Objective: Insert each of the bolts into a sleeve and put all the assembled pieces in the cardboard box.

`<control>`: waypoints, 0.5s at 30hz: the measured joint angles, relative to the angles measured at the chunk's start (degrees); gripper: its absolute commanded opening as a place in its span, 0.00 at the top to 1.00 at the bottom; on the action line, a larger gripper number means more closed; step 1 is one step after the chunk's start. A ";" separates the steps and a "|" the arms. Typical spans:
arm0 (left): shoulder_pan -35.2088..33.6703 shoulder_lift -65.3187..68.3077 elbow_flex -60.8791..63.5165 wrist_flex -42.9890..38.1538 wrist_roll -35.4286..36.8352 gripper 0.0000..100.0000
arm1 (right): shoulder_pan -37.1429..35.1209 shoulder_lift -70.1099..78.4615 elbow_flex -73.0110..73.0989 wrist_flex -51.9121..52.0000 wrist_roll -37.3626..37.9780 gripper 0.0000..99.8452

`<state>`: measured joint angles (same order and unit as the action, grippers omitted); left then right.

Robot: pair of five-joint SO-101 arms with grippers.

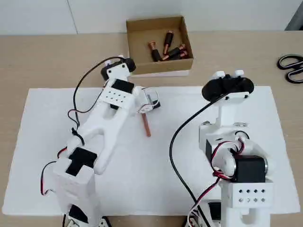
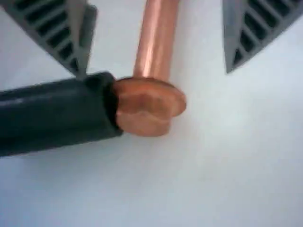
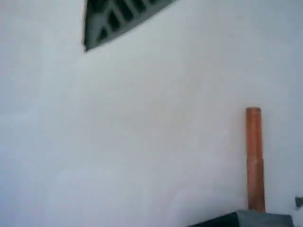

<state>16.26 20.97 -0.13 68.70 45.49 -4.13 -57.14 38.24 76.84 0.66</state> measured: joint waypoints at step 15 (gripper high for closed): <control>0.18 -0.09 1.49 -0.97 0.00 0.82 | 0.00 0.00 0.00 0.00 0.00 0.81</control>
<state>16.44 20.88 1.36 67.74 45.49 -4.13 -57.14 38.24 76.84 0.66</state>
